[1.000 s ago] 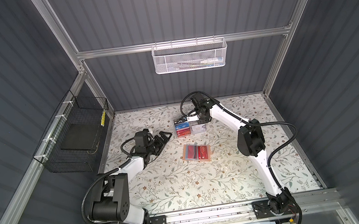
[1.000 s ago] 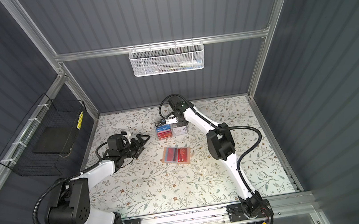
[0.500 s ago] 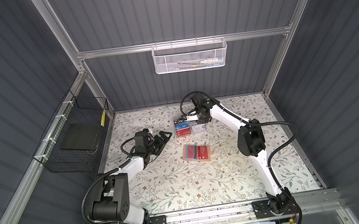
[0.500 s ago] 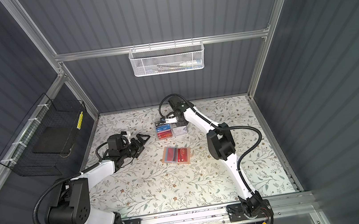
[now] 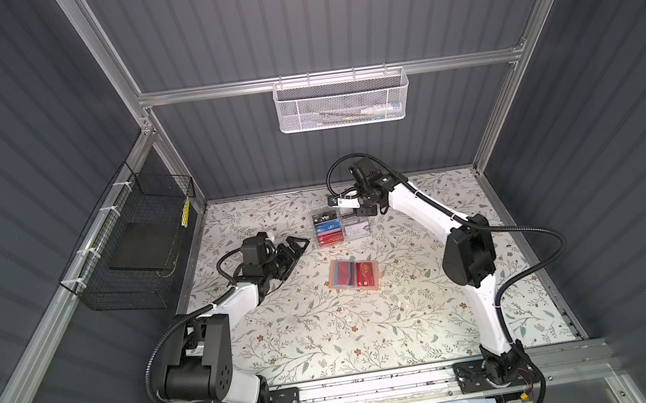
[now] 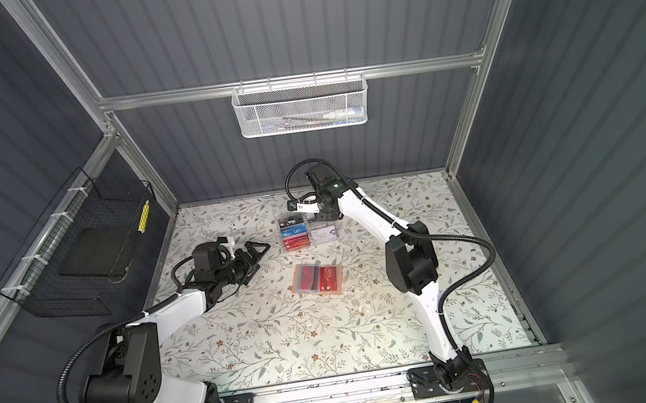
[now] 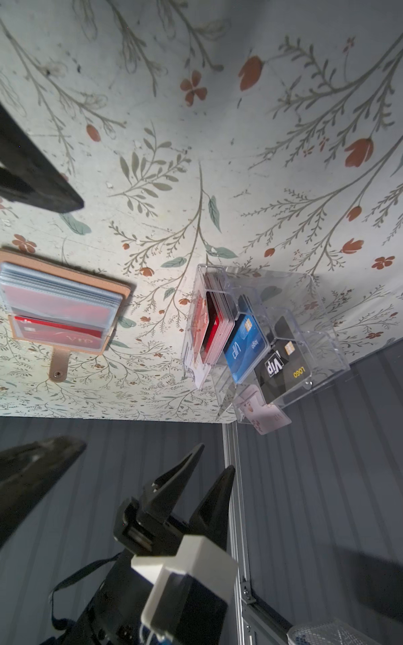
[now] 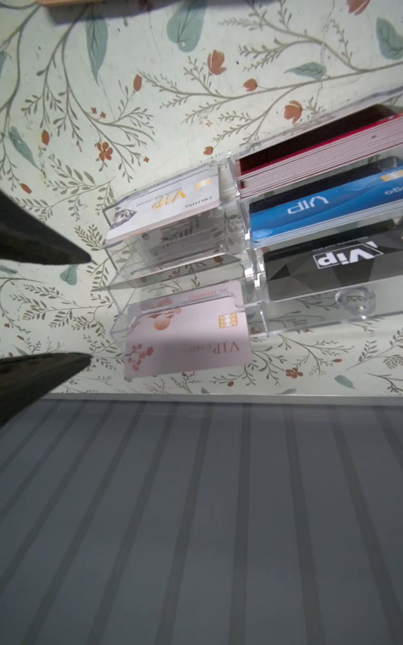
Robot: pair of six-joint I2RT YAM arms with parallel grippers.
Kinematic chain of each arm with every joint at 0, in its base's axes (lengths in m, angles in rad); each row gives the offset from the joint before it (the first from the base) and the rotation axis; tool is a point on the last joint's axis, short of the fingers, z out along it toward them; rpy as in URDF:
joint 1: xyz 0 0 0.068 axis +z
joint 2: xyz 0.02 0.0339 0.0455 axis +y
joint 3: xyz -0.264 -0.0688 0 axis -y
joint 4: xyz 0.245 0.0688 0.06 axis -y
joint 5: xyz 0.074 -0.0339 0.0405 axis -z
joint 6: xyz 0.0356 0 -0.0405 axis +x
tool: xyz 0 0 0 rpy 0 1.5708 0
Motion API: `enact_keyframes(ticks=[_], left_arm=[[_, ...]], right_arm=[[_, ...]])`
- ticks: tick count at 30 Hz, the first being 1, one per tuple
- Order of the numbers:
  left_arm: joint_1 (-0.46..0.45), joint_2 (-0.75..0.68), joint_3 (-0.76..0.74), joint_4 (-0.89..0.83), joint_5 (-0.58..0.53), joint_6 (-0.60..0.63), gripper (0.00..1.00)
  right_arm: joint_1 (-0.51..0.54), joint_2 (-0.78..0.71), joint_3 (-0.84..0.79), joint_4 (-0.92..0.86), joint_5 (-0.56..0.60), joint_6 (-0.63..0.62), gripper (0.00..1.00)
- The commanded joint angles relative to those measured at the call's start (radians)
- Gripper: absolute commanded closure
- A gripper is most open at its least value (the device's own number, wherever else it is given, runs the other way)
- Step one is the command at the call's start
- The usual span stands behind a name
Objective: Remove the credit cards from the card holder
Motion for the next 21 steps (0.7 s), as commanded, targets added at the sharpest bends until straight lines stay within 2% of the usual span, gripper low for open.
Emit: enact_keyframes(ticks=[1, 4, 6, 10, 16, 18, 21], left_arm=[[0.009, -0.04, -0.011, -0.021, 0.014, 0.003, 0.0], [0.009, -0.061, -0.008, -0.031, 0.013, 0.007, 0.0], [0.007, -0.076, -0.005, -0.04, 0.012, 0.009, 0.0], [-0.003, -0.095, 0.005, -0.043, 0.007, 0.008, 0.0], [-0.053, -0.081, 0.042, -0.047, -0.005, 0.014, 0.0], [-0.071, -0.074, 0.049, -0.047, -0.015, 0.016, 0.0], [-0.092, -0.056, 0.06, -0.039, -0.021, 0.016, 0.0]], right_arm=[[-0.001, -0.084, -0.057, 0.066, -0.038, 0.098, 0.51], [-0.002, -0.176, -0.154, 0.143, -0.075, 0.186, 0.3], [-0.004, -0.237, -0.221, 0.193, -0.109, 0.261, 0.02], [-0.005, -0.332, -0.35, 0.314, -0.151, 0.445, 0.01], [-0.013, -0.467, -0.628, 0.629, -0.214, 0.913, 0.01], [-0.022, -0.469, -0.633, 0.602, -0.256, 1.065, 0.01], [-0.028, -0.453, -0.649, 0.579, -0.307, 1.212, 0.01]])
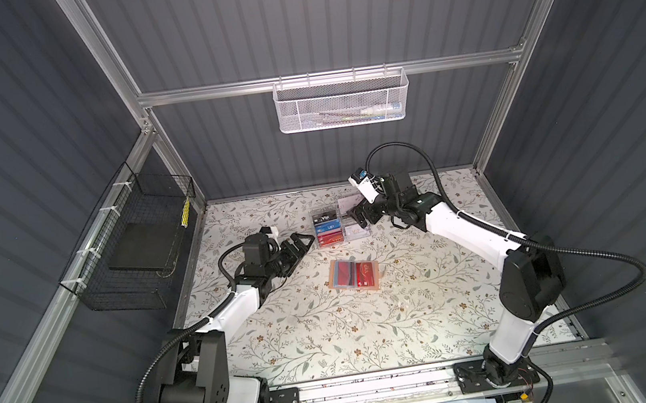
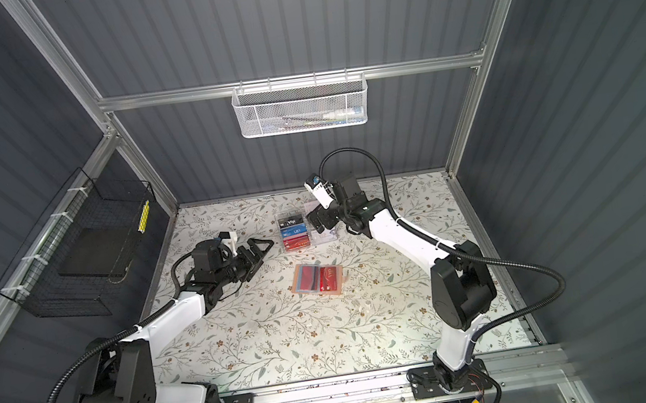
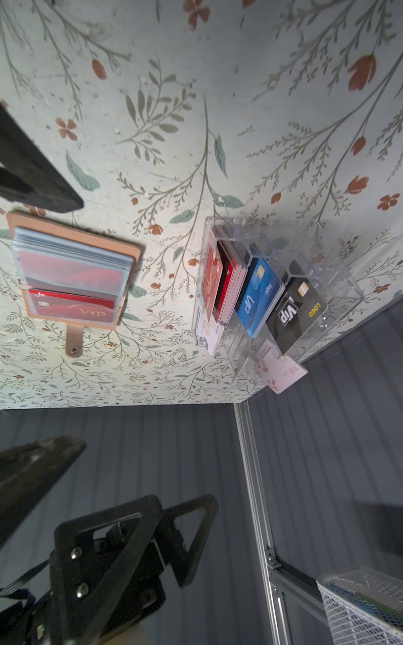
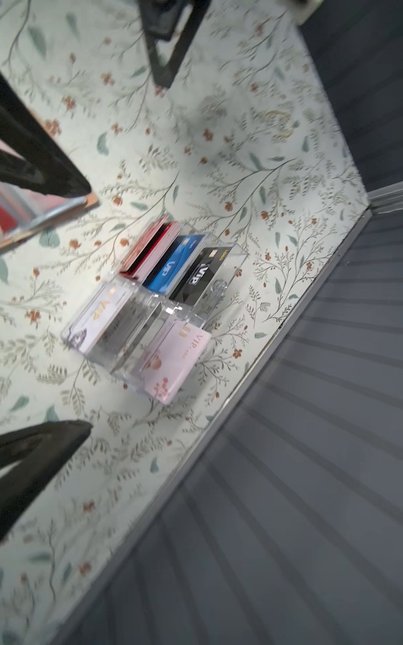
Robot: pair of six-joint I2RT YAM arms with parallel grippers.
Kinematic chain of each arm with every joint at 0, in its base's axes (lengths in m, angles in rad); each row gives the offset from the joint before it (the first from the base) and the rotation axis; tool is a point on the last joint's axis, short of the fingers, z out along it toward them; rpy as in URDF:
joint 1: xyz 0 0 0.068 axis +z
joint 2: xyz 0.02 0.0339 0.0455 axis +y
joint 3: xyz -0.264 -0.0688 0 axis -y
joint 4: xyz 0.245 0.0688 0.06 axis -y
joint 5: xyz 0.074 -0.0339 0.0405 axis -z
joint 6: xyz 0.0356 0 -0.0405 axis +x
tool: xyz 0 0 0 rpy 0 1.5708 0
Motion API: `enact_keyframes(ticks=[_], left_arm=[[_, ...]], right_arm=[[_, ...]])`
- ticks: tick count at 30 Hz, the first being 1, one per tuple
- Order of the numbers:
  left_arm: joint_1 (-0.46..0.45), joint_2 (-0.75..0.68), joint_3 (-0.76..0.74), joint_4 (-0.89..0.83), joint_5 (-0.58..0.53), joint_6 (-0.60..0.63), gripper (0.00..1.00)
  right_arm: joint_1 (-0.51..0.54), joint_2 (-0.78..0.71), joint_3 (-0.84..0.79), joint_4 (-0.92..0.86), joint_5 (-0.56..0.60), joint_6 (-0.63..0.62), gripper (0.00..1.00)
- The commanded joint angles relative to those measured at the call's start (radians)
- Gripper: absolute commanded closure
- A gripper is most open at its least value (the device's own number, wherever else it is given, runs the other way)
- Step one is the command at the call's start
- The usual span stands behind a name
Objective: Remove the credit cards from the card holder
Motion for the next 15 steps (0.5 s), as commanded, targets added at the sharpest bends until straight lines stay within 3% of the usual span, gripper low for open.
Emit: enact_keyframes(ticks=[1, 9, 15], left_arm=[[-0.023, 0.027, 0.041, -0.005, -0.012, 0.015, 0.0], [-0.032, 0.062, 0.051, 0.012, -0.021, 0.01, 0.0], [-0.031, 0.094, 0.05, 0.035, -0.014, 0.004, 0.0]], right_arm=[[-0.01, 0.006, -0.033, 0.071, -0.103, 0.311, 0.01], [-0.016, 0.084, -0.17, 0.28, -0.317, 0.538, 0.01], [-0.019, 0.152, -0.184, 0.352, -0.326, 0.589, 0.01]])
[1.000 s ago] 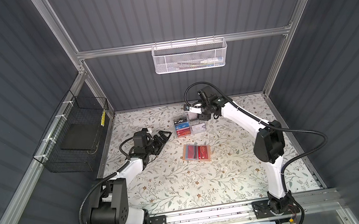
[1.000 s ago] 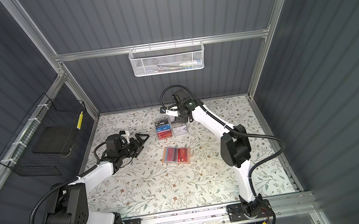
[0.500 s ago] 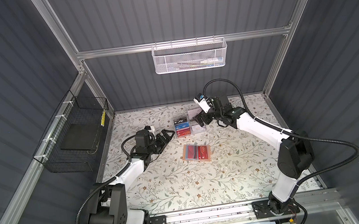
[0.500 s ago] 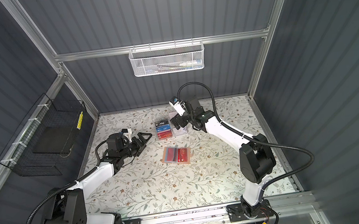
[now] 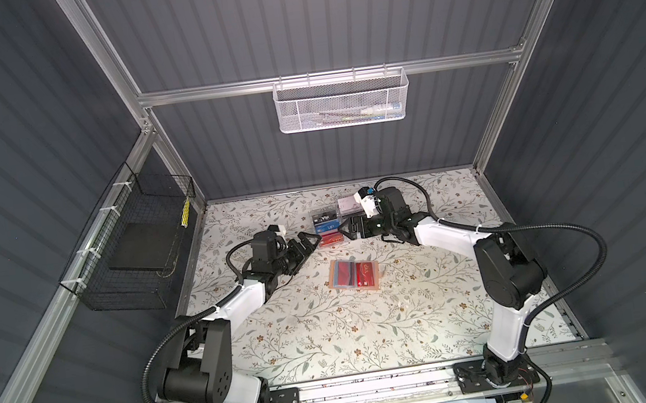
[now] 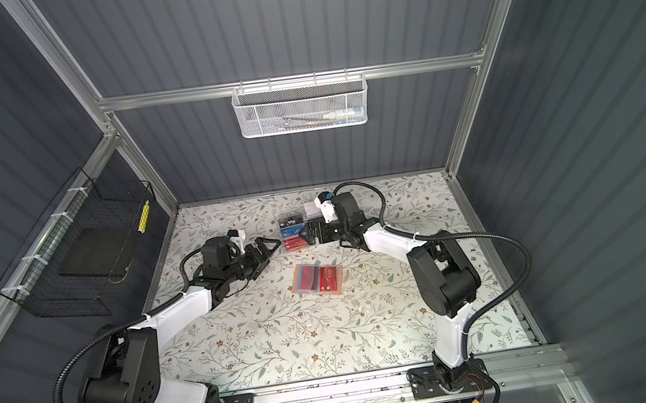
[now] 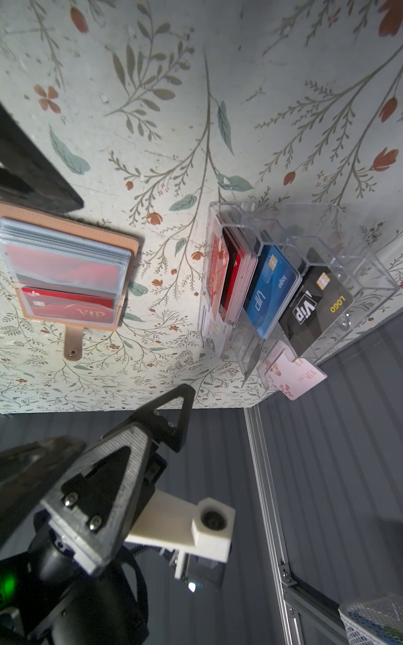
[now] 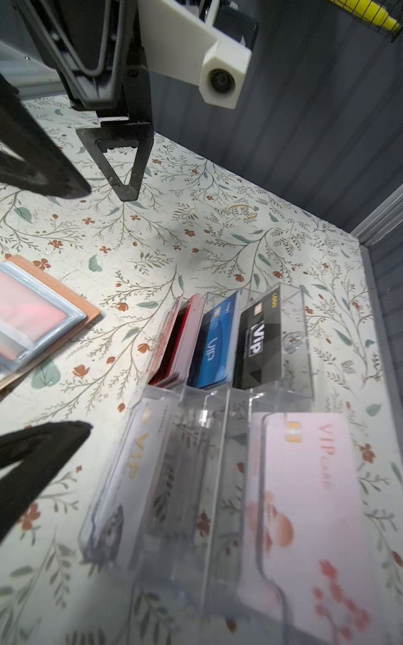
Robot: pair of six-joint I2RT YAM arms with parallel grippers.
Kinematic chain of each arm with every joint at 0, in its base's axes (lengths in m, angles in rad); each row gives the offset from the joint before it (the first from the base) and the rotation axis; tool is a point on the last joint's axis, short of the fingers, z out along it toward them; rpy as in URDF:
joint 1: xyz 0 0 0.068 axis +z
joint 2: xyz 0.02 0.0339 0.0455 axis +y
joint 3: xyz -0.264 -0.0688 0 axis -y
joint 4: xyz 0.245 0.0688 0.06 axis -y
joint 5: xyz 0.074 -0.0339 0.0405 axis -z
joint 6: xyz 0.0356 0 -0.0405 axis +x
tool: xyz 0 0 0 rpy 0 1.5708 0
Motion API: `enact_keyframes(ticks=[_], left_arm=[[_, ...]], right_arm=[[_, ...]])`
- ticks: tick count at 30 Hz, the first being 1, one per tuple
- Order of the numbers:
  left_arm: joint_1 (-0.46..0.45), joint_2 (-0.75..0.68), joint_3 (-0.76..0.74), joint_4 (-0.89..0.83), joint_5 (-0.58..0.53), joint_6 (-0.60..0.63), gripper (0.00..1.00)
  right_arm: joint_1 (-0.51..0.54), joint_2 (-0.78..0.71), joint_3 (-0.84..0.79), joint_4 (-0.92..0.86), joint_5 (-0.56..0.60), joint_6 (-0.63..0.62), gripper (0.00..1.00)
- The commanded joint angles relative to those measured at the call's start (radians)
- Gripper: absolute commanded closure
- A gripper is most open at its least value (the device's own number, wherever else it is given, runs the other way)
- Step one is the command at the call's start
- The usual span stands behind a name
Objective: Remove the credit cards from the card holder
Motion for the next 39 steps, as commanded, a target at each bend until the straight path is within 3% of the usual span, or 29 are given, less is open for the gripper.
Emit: enact_keyframes(ticks=[1, 16, 39], left_arm=[[0.0, 0.021, 0.024, 0.014, -0.001, 0.006, 0.0], [0.007, 0.103, 0.062, 0.028, 0.008, 0.018, 0.0], [0.01, 0.16, 0.087, 0.042, 0.008, 0.022, 0.0]], right_arm=[[-0.007, 0.028, 0.015, 0.077, -0.043, 0.059, 0.01], [-0.069, 0.194, 0.183, 0.083, -0.091, 0.092, 0.01], [-0.089, 0.287, 0.349, 0.035, -0.131, 0.095, 0.01]])
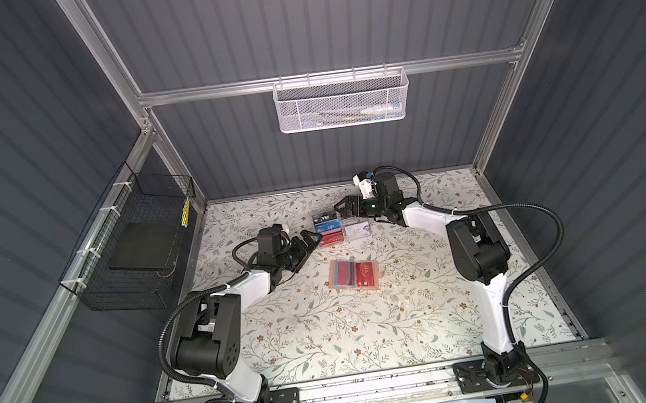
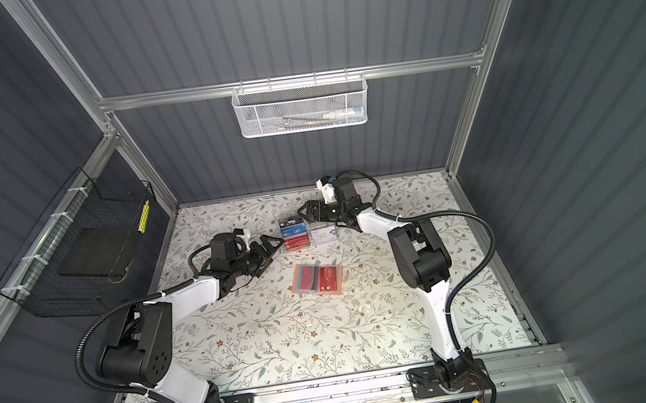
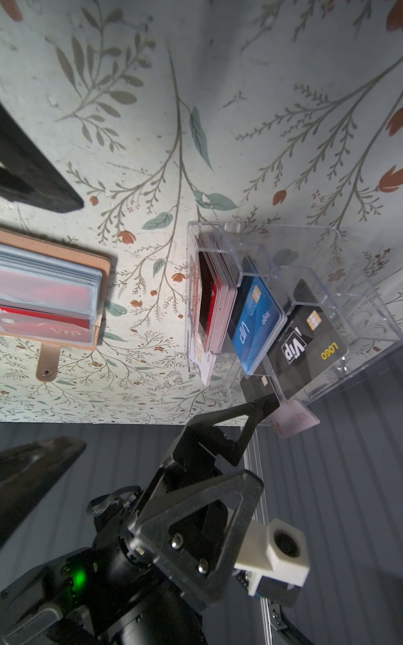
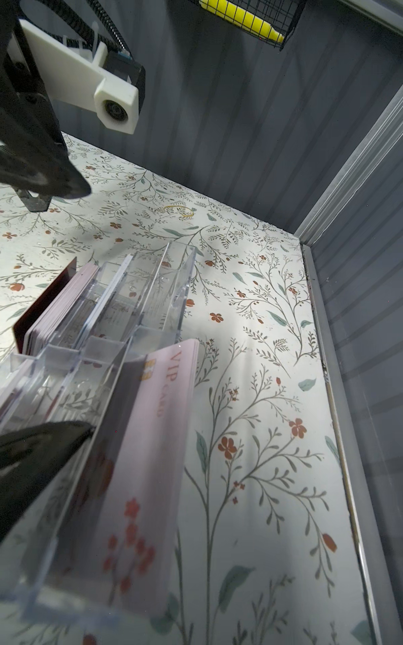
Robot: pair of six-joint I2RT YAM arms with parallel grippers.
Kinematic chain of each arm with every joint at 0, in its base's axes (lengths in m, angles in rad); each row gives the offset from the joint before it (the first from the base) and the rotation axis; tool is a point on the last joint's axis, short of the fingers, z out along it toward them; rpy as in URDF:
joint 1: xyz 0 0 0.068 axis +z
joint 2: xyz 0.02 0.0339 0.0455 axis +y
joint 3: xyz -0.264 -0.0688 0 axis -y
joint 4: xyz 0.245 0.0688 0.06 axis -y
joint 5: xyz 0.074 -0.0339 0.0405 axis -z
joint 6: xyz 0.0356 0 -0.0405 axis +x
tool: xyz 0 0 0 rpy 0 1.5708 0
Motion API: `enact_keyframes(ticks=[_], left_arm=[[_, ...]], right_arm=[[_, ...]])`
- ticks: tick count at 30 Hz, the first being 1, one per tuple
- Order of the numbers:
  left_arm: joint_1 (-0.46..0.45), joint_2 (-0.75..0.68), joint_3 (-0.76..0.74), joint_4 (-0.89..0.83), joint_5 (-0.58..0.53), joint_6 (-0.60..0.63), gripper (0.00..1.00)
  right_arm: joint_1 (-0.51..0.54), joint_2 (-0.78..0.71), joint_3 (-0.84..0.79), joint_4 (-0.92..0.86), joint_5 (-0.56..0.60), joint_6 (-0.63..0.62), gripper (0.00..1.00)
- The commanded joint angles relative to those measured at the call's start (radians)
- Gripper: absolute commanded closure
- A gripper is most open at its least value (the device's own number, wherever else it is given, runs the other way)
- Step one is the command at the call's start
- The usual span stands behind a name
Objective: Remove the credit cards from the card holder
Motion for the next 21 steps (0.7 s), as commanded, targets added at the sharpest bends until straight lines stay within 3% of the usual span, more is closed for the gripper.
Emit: enact_keyframes(ticks=[1, 15, 21], left_arm=[[0.005, 0.004, 0.017, 0.008, 0.008, 0.022, 0.0], [-0.018, -0.111, -0.043, -0.038, -0.009, 0.026, 0.0], [-0.072, -0.207, -0.085, -0.088, -0.044, 0.035, 0.0]], right_arm=[[-0.001, -0.008, 0.011, -0.002, -0.03, 0.007, 0.01], [0.016, -0.235, -0.206, 0.012, 0.011, -0.012, 0.01], [0.05, -0.382, -0.334, -0.027, 0.104, -0.042, 0.01]])
